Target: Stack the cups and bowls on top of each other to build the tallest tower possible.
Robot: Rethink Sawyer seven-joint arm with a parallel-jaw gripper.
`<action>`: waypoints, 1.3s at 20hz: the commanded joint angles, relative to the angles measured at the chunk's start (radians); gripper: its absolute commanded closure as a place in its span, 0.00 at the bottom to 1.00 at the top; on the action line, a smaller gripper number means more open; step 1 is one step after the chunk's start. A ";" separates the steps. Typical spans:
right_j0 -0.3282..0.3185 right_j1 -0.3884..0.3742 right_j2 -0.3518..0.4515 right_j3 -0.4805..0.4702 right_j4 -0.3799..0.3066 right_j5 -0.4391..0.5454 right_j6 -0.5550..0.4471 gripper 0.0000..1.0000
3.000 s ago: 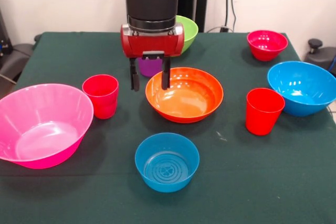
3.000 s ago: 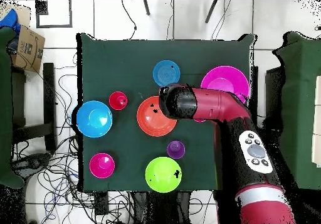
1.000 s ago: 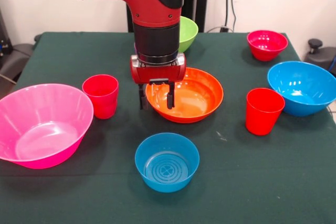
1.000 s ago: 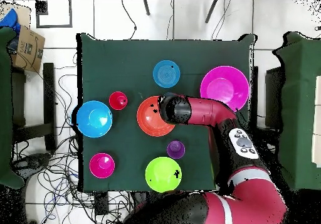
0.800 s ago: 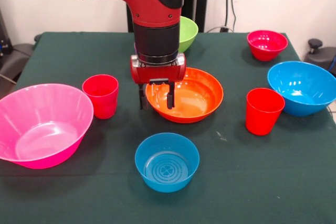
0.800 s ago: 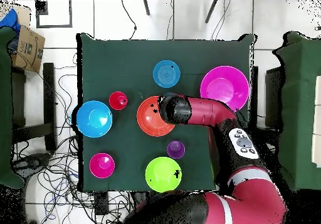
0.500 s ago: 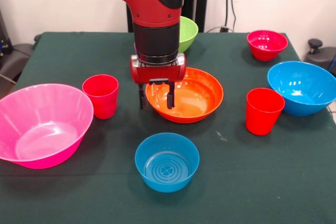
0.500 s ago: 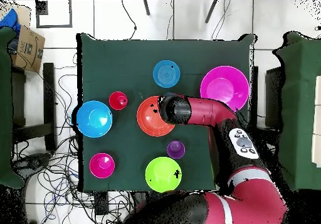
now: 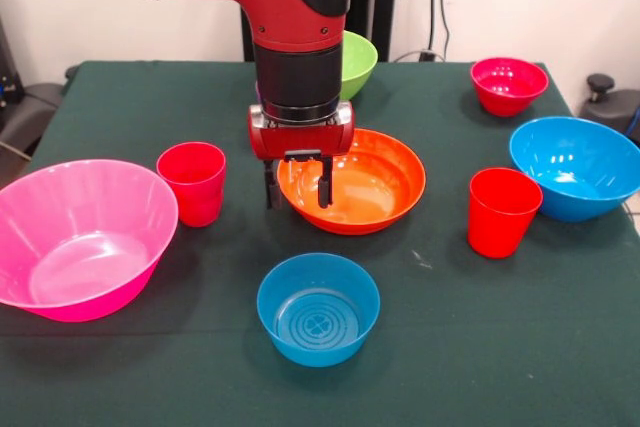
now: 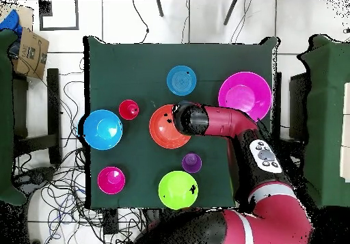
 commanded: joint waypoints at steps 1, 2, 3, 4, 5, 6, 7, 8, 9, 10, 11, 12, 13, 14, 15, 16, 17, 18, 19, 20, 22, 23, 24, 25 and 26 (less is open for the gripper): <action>0.029 0.002 0.031 -0.005 0.022 0.016 0.119 0.00; 0.029 0.000 0.030 -0.005 0.023 0.019 0.119 0.00; 0.029 -0.001 0.030 -0.005 0.023 0.018 0.119 0.00; 0.028 0.001 0.031 -0.006 0.023 0.018 0.118 0.00; 0.028 0.000 0.030 -0.005 0.023 0.017 0.119 0.00; 0.028 0.001 0.029 -0.005 0.022 0.015 0.120 0.00; 0.029 0.000 0.029 -0.005 0.022 0.016 0.120 0.00; 0.029 -0.001 0.028 -0.005 0.023 0.017 0.121 0.00; 0.030 -0.002 0.028 -0.005 0.023 0.017 0.121 0.00; 0.030 -0.002 0.028 -0.006 0.024 0.020 0.122 0.00; 0.031 -0.002 0.027 -0.008 0.025 0.023 0.122 0.00; 0.031 -0.003 0.026 -0.007 0.026 0.024 0.123 0.00; 0.036 -0.005 0.021 -0.014 0.021 0.030 0.118 0.00; 0.041 -0.006 0.016 -0.021 0.016 0.036 0.113 0.00; 0.052 -0.006 0.002 -0.032 0.006 0.059 0.103 0.00; 0.058 -0.008 -0.008 -0.026 0.011 0.055 0.114 1.00; 0.052 -0.009 0.001 -0.019 0.009 0.034 0.114 1.00; 0.045 -0.010 0.010 -0.012 0.008 0.014 0.114 1.00; 0.043 -0.009 0.014 -0.019 0.009 0.020 0.106 1.00; 0.044 -0.008 0.014 -0.025 0.006 0.020 0.099 1.00; 0.044 -0.007 0.011 -0.021 0.008 0.020 0.102 1.00; 0.043 -0.006 0.013 -0.019 0.008 0.021 0.101 1.00; 0.042 -0.006 0.014 -0.017 0.009 0.021 0.101 1.00; 0.040 -0.004 0.018 -0.018 0.011 0.025 0.098 1.00; 0.037 -0.002 0.020 -0.018 0.012 0.025 0.096 1.00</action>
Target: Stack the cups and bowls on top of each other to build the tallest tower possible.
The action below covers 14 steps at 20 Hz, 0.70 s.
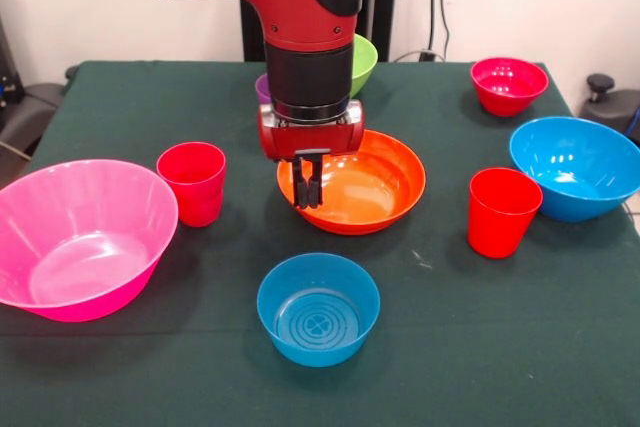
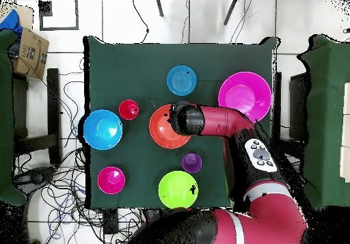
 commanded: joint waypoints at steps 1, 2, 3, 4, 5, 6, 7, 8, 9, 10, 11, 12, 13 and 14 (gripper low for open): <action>0.013 0.001 0.033 -0.017 0.013 0.025 0.097 1.00; 0.013 0.002 0.034 -0.016 0.014 0.027 0.097 1.00; 0.014 0.002 0.034 -0.016 0.015 0.028 0.098 1.00; 0.014 0.003 0.034 -0.016 0.015 0.030 0.097 1.00; 0.014 0.005 0.035 -0.019 0.015 0.033 0.095 1.00; 0.012 0.006 0.036 -0.020 0.016 0.038 0.093 1.00; 0.013 0.007 0.037 -0.022 0.017 0.041 0.091 1.00; 0.012 0.006 0.037 -0.022 0.017 0.042 0.091 1.00; 0.011 0.010 0.038 -0.024 0.018 0.042 0.092 1.00; 0.008 0.012 0.039 -0.023 0.020 0.037 0.094 1.00; 0.004 0.018 0.042 -0.022 0.021 0.035 0.094 1.00; 0.003 0.021 0.043 -0.028 0.023 0.036 0.093 1.00; 0.001 0.024 0.045 -0.033 0.024 0.038 0.092 1.00; 0.003 0.021 0.042 -0.038 0.025 0.044 0.091 1.00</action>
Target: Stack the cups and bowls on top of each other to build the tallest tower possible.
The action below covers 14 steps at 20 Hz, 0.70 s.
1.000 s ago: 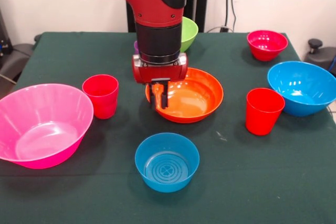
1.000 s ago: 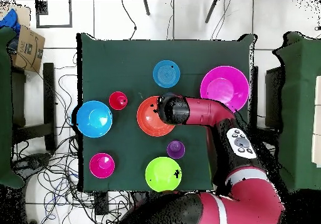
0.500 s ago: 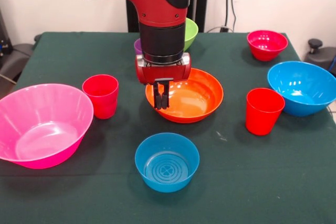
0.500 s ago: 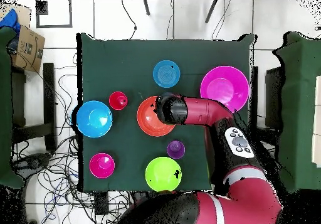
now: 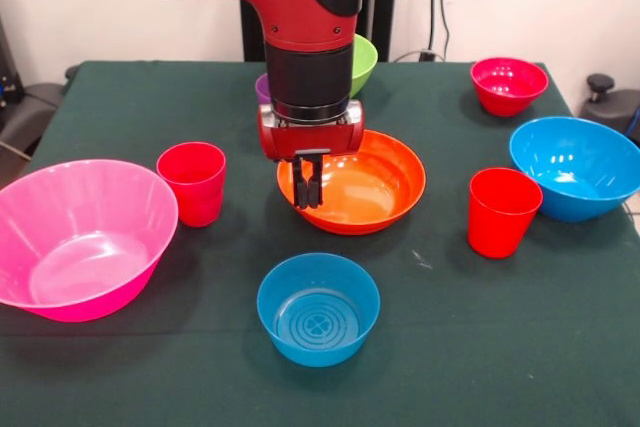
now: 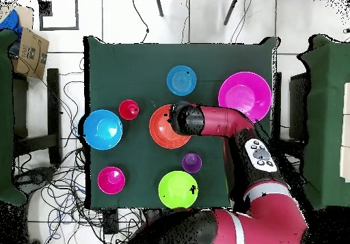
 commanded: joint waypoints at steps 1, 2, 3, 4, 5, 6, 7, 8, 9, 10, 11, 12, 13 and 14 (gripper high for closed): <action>0.001 0.018 0.041 -0.038 0.024 0.049 0.087 1.00; 0.000 0.018 0.043 -0.048 0.022 0.060 0.077 1.00; -0.003 0.017 0.046 -0.064 0.020 0.078 0.061 1.00; -0.006 0.016 0.050 -0.083 0.019 0.102 0.043 1.00; -0.009 0.019 0.053 -0.096 0.017 0.118 0.029 1.00; -0.013 0.020 0.059 -0.102 0.011 0.118 0.014 1.00; -0.015 0.022 0.061 -0.099 0.010 0.118 0.013 1.00; -0.017 0.021 0.063 -0.090 0.007 0.099 0.017 1.00; -0.016 0.019 0.063 -0.086 0.002 0.078 0.024 1.00; -0.016 0.017 0.062 -0.084 0.005 0.083 0.027 1.00; -0.020 0.020 0.069 -0.094 0.004 0.089 0.016 1.00; -0.025 0.024 0.075 -0.099 0.004 0.095 0.009 1.00; -0.032 0.028 0.083 -0.097 0.005 0.096 0.002 1.00; -0.039 0.031 0.091 -0.094 0.005 0.094 -0.003 1.00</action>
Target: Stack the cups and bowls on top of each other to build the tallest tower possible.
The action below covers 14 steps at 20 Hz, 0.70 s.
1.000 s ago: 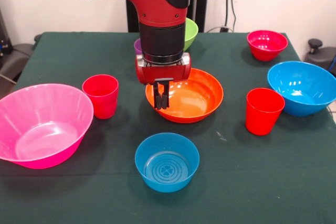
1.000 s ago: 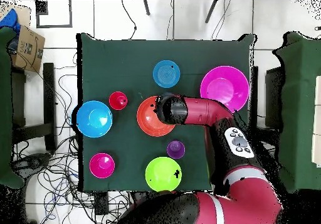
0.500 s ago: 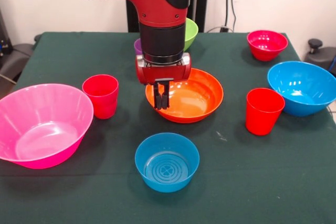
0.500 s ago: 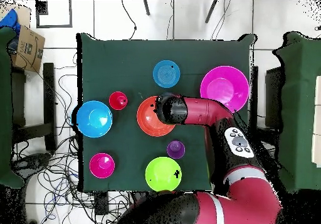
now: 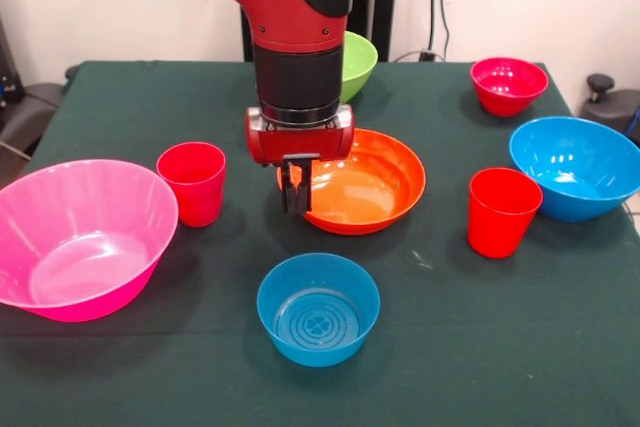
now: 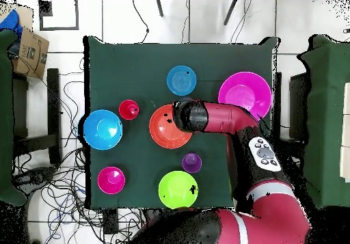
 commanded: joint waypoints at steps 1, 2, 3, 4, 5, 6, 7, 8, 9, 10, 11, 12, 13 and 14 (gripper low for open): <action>-0.036 0.031 0.098 -0.053 0.006 0.083 -0.007 1.00; -0.043 0.034 0.107 -0.048 0.007 0.084 -0.012 1.00; -0.052 0.039 0.119 -0.043 0.008 0.084 -0.018 1.00; -0.060 0.044 0.131 -0.038 0.009 0.084 -0.023 1.00; -0.069 0.051 0.144 -0.032 0.010 0.084 -0.029 1.00; -0.080 0.055 0.157 -0.022 0.009 0.085 -0.036 1.00; -0.091 0.058 0.170 -0.012 0.009 0.086 -0.044 1.00; -0.098 0.054 0.179 -0.004 0.006 0.092 -0.051 1.00; -0.103 0.046 0.186 0.005 0.001 0.090 -0.055 1.00; -0.107 0.037 0.192 0.014 -0.003 0.095 -0.059 1.00; -0.108 0.029 0.200 0.020 -0.008 0.101 -0.064 1.00; -0.113 0.029 0.214 0.021 -0.022 0.108 -0.091 1.00; -0.115 0.029 0.224 0.023 -0.033 0.130 -0.101 0.00; -0.122 0.027 0.239 0.028 -0.037 0.133 -0.119 0.00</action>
